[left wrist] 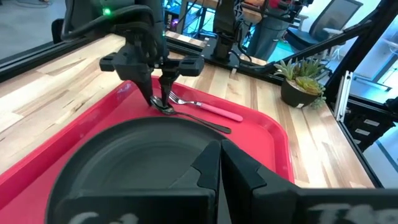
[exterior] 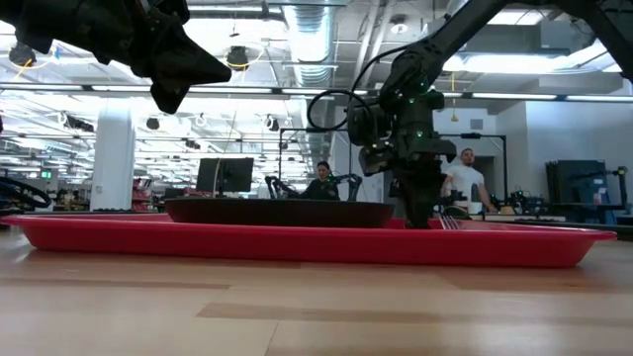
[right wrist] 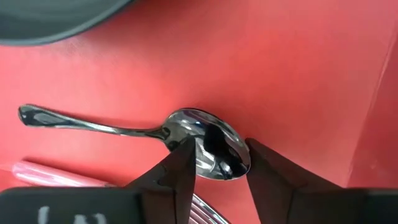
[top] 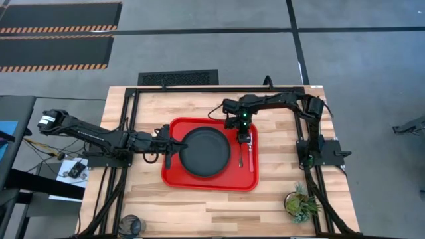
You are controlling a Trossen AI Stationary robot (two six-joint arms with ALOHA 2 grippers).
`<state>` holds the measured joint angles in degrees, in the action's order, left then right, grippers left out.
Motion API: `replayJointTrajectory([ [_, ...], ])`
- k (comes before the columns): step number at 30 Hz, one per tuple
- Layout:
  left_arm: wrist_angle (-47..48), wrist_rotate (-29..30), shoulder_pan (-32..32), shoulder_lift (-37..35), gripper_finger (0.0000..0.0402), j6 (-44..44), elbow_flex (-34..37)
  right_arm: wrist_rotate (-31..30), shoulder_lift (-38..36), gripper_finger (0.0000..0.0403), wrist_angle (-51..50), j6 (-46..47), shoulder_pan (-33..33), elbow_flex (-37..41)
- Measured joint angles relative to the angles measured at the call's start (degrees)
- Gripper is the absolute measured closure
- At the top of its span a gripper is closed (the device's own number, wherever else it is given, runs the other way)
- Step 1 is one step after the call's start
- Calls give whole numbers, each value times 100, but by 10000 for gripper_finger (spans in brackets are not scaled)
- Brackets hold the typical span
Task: Pick and place plate/cup/fork/spoon on tray
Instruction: Put the black spoon on the red tray to the left of the pink fork, then adjust the red tray on the table
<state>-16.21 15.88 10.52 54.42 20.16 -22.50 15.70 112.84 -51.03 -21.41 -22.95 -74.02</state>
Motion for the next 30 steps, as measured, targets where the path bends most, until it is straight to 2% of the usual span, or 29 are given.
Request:
replayJointTrajectory([
  [10, 0, 4, 0, 1, 401, 0, 0, -256, -206, 231, -110, 200, 44, -170],
  [16, 23, 9, 0, 1, 401, -20, 0, -255, -882, 236, -539, 392, 46, -265],
  [19, 22, 0, 0, 1, 401, -28, 0, -298, -1298, 268, -644, 491, -1, -46],
  [25, 33, 0, 0, 1, 401, -46, 0, -528, -1609, 387, 108, 747, -401, 755],
  [30, 130, -2, 0, 1, 401, -46, 0, -577, -1238, 375, 636, 979, -545, 940],
])
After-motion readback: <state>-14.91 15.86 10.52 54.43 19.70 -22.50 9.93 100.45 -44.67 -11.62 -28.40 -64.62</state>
